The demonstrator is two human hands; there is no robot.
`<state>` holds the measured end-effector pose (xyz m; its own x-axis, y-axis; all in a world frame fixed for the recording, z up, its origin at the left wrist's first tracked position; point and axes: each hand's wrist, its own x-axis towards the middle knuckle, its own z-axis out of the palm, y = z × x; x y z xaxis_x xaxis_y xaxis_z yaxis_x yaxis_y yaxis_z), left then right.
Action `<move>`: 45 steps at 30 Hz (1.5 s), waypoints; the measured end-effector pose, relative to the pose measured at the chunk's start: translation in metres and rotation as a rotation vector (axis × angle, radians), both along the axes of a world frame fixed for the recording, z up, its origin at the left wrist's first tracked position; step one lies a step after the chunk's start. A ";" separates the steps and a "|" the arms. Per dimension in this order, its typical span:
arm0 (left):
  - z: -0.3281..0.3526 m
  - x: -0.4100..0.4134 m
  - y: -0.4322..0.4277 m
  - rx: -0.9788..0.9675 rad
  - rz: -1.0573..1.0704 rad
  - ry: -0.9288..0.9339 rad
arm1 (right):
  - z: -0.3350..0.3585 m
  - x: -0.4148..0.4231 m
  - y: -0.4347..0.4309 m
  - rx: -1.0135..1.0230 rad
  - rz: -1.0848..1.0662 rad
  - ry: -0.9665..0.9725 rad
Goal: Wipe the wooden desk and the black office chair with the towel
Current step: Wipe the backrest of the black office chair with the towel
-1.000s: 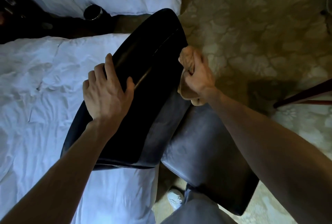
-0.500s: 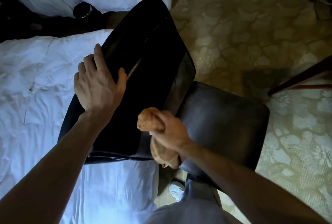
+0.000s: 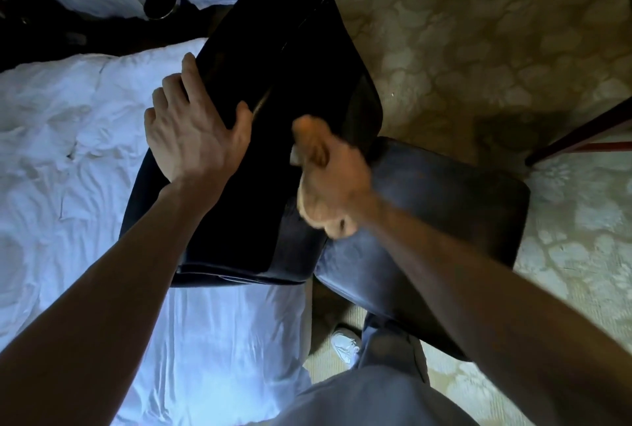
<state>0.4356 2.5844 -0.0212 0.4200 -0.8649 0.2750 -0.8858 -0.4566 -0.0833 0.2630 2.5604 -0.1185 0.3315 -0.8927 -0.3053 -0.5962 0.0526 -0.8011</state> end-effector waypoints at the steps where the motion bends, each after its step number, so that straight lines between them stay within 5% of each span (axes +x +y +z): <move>1: 0.000 0.000 0.000 0.003 -0.002 0.003 | -0.006 0.004 0.027 0.012 0.030 0.008; 8: 0.009 0.000 0.002 0.029 -0.049 0.077 | -0.012 0.001 0.148 0.210 0.223 0.018; 16: 0.022 0.019 0.086 0.077 -0.262 0.116 | -0.006 -0.041 0.060 0.099 -0.259 -0.077; 21: 0.005 0.025 0.151 0.061 -0.159 0.108 | -0.006 0.000 0.101 0.120 0.031 0.026; 29: 0.000 0.022 0.169 0.057 -0.116 0.104 | -0.025 -0.003 0.224 0.133 0.196 0.077; 33: 0.003 0.016 0.164 0.048 -0.097 0.099 | -0.022 -0.022 0.244 0.162 0.515 0.055; 37: 0.003 0.013 0.164 0.046 -0.099 0.104 | -0.033 -0.024 0.244 0.258 0.109 -0.144; 41: 0.002 0.013 0.164 0.034 -0.105 0.097 | -0.031 -0.022 0.219 0.075 -0.357 -0.287; 43: 0.002 0.014 0.164 0.029 -0.111 0.089 | -0.025 -0.009 0.213 0.094 -0.349 -0.296; 45: 0.001 0.016 0.164 0.024 -0.112 0.086 | -0.022 0.008 0.221 0.079 -0.123 -0.134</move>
<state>0.4520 2.7485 -0.0207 0.3418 -0.9134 0.2210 -0.9353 -0.3535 -0.0144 0.2713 2.7816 -0.1404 0.2638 -0.9038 -0.3369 -0.4698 0.1847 -0.8633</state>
